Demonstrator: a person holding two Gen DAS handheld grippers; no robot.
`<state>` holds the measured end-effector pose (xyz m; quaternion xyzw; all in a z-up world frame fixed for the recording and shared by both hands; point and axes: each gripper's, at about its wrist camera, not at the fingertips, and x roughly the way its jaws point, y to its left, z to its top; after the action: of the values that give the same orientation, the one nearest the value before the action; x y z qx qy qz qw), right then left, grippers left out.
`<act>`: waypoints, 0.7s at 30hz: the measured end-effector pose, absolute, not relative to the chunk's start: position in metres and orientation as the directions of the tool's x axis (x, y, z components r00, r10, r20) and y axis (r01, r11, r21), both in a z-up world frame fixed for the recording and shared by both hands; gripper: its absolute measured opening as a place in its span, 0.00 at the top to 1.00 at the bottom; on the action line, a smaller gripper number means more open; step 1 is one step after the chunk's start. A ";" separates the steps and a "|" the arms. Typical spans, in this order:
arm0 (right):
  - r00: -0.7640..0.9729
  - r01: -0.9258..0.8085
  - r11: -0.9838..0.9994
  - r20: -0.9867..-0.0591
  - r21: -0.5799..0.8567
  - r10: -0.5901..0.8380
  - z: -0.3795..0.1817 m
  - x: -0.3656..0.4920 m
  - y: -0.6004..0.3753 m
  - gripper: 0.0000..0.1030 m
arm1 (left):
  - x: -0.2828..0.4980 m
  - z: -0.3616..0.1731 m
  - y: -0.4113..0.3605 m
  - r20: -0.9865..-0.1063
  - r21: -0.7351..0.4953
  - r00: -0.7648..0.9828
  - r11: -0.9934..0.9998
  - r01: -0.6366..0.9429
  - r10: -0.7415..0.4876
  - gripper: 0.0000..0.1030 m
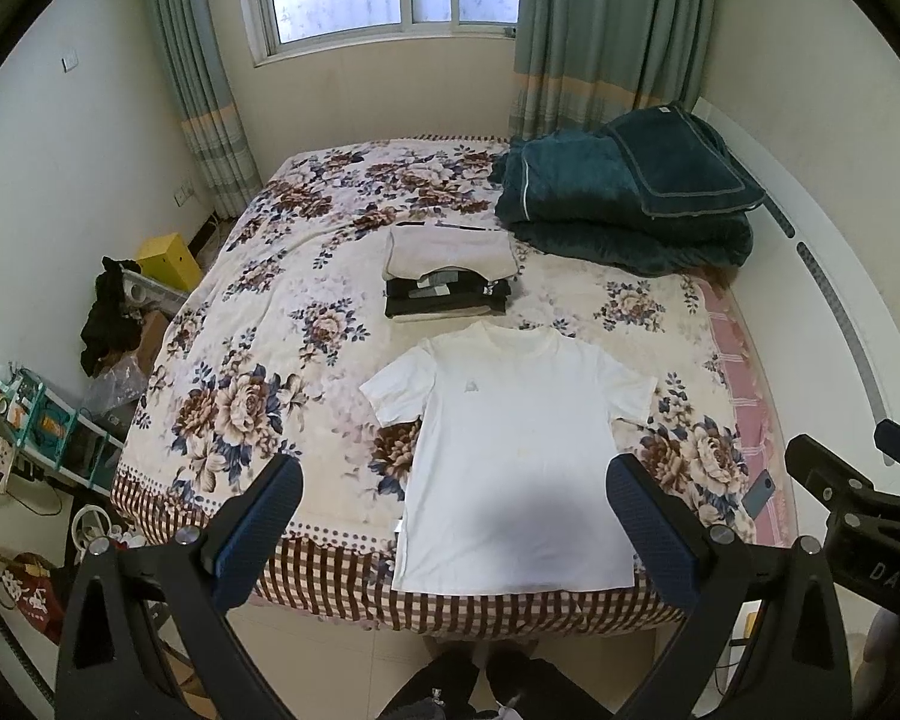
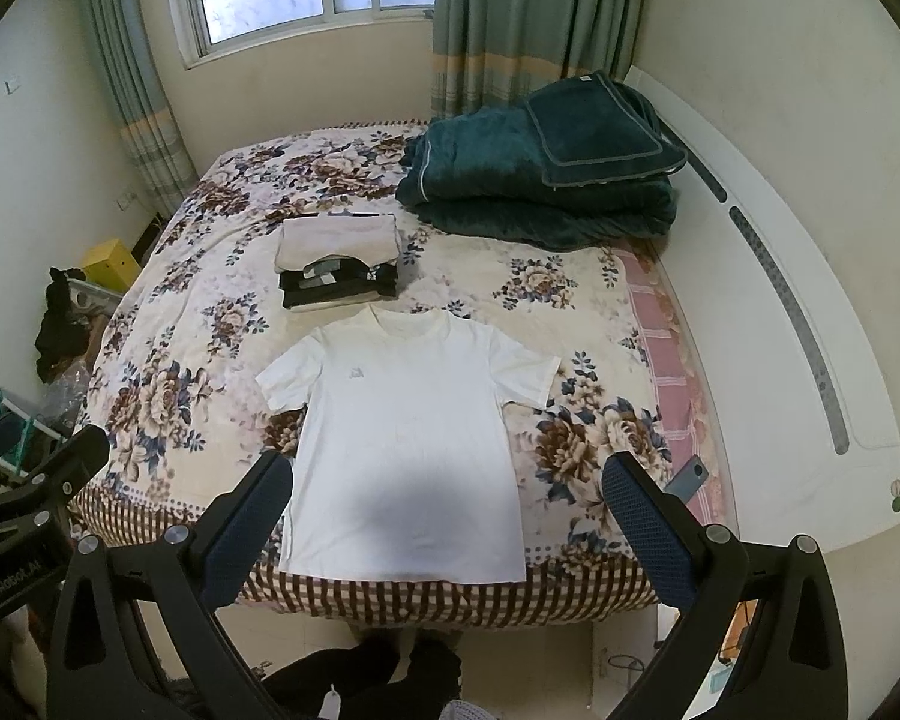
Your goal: Fold small clothes
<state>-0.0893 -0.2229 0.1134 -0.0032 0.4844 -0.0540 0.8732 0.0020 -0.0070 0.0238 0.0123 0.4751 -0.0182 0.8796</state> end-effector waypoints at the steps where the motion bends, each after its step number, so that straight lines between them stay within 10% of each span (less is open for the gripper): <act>1: 0.526 0.092 0.994 -0.845 -0.056 -0.096 0.114 -0.089 -0.223 0.00 | 0.001 0.024 -0.006 -0.836 0.002 0.548 0.999 0.042 -0.021 0.00; 21: 0.534 0.089 0.994 -0.840 -0.056 -0.095 0.121 -0.091 -0.221 0.00 | 0.002 0.026 -0.011 -0.832 0.002 0.555 0.999 0.043 -0.023 0.00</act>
<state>-0.0910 -0.2210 0.1206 -0.0030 0.4797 -0.0525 0.8759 0.0024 -0.0111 0.0259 0.0108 0.4715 -0.0186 0.8816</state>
